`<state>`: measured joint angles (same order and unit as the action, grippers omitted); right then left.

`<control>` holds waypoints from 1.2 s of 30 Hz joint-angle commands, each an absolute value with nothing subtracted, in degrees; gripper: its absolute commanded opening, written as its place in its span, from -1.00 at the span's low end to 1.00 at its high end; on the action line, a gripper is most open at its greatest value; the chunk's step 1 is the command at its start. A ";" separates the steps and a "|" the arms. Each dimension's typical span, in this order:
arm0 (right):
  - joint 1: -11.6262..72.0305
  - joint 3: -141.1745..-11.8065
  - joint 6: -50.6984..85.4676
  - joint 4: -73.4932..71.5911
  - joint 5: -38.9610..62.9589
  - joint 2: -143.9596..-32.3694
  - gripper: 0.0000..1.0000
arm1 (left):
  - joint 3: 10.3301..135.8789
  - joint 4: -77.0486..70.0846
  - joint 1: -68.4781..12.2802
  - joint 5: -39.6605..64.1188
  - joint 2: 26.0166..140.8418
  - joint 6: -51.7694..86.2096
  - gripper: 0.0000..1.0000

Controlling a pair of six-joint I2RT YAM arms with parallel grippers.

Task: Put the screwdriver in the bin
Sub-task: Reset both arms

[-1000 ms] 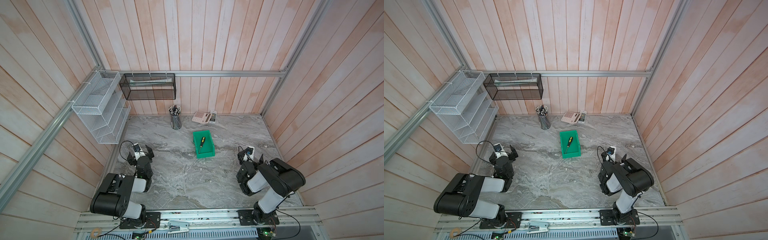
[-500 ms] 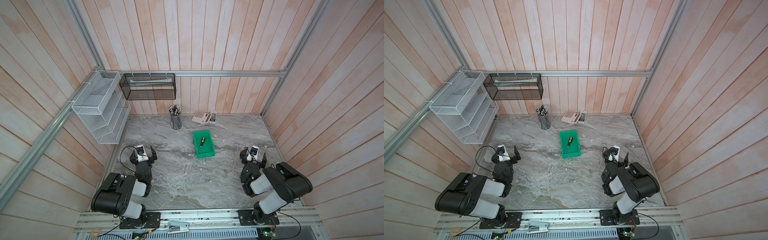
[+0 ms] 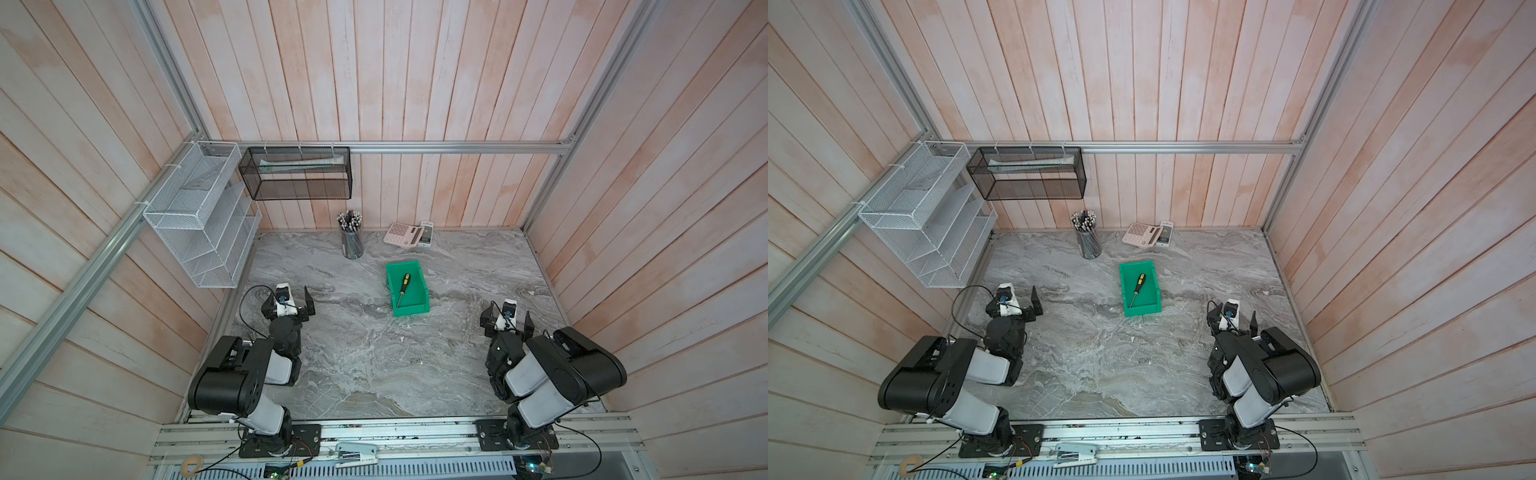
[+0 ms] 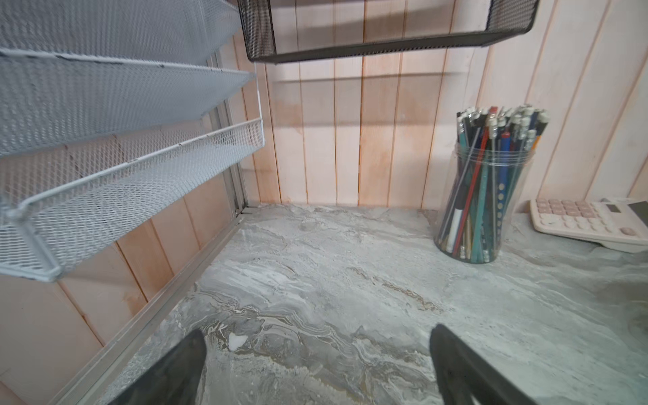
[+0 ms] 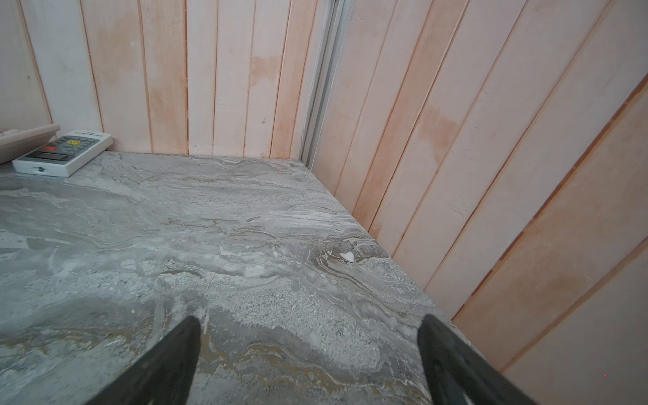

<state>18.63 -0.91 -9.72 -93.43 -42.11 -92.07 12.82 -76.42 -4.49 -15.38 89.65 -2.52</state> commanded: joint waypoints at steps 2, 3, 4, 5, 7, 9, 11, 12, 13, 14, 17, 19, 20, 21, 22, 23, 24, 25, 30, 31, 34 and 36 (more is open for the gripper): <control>16.37 -1.83 -6.82 -101.13 -36.09 -89.59 0.96 | 15.04 -66.02 -2.63 -10.73 88.38 0.44 1.00; 14.54 -2.28 -5.09 -97.56 -32.53 -88.33 0.96 | 15.20 -65.54 -2.55 -10.68 88.14 0.53 1.00; 11.71 -3.04 -2.13 -92.30 -27.22 -86.85 0.96 | 15.12 -66.31 -2.64 -10.76 88.47 0.48 1.00; 8.23 -4.33 0.67 -88.32 -21.74 -87.25 0.97 | 15.11 -66.38 -2.64 -10.74 88.47 0.44 1.00; 4.28 -10.20 3.94 -76.85 -18.51 -87.95 0.95 | 15.20 -65.80 -2.64 -10.64 88.34 0.51 1.00; 4.29 -10.24 2.38 -80.88 -18.46 -89.48 0.96 | 15.25 -65.68 -2.55 -10.63 88.38 0.53 1.00; 4.18 -11.62 3.73 -75.71 -18.58 -87.95 0.95 | 15.25 -65.71 -2.53 -10.57 88.35 0.53 1.00; 4.23 -10.88 2.76 -79.02 -18.72 -89.17 0.95 | 15.34 -65.65 -2.55 -10.57 88.35 0.51 1.00; 4.27 -11.49 3.52 -75.62 -18.73 -88.24 0.95 | 15.34 -65.65 -2.55 -10.60 88.39 0.53 1.00; 4.25 -11.57 3.62 -76.07 -18.72 -88.19 0.95 | 15.42 -65.46 -2.55 -10.50 88.35 0.53 1.00; 4.45 -11.51 3.42 -76.01 -18.90 -88.22 0.95 | 15.74 -65.13 -2.46 -10.29 88.50 0.54 1.00; 4.50 -11.42 3.08 -76.50 -19.06 -88.43 0.95 | 15.73 -65.13 -2.46 -10.28 88.50 0.53 1.00; 4.53 -11.60 3.32 -76.02 -19.03 -88.18 0.96 | 15.75 -65.13 -2.46 -10.28 88.48 0.53 1.00; 4.51 -11.41 3.06 -76.86 -19.07 -88.53 0.95 | 15.73 -65.13 -2.46 -10.28 88.46 0.53 1.00; 4.52 -11.37 3.00 -76.82 -19.12 -88.52 0.96 | 15.73 -65.17 -2.46 -10.28 88.46 0.55 1.00; 4.53 -11.48 3.15 -76.41 -19.08 -88.42 0.95 | 15.74 -65.13 -2.46 -10.28 88.46 0.57 1.00; 4.56 -11.50 3.17 -76.49 -19.08 -88.39 0.96 | 15.61 -65.21 -2.46 -10.33 88.34 0.53 1.00; 4.57 -11.43 3.09 -76.65 -19.13 -88.50 0.95 | 15.56 -65.22 -2.46 -10.29 88.33 0.53 1.00; 4.62 -11.52 3.16 -76.51 -19.07 -88.51 0.96 | 15.39 -65.48 -2.45 -10.23 88.31 0.62 1.00; 4.57 -11.50 3.14 -76.55 -19.07 -88.48 0.95 | 15.39 -65.44 -2.42 -10.22 88.31 0.62 1.00; 4.60 -11.47 3.13 -76.55 -19.07 -88.50 0.95 | 15.42 -65.47 -2.38 -10.22 88.30 0.62 1.00; 4.62 -11.48 3.13 -76.56 -19.09 -88.51 0.95 | 15.39 -65.48 -2.38 -10.11 88.25 0.62 1.00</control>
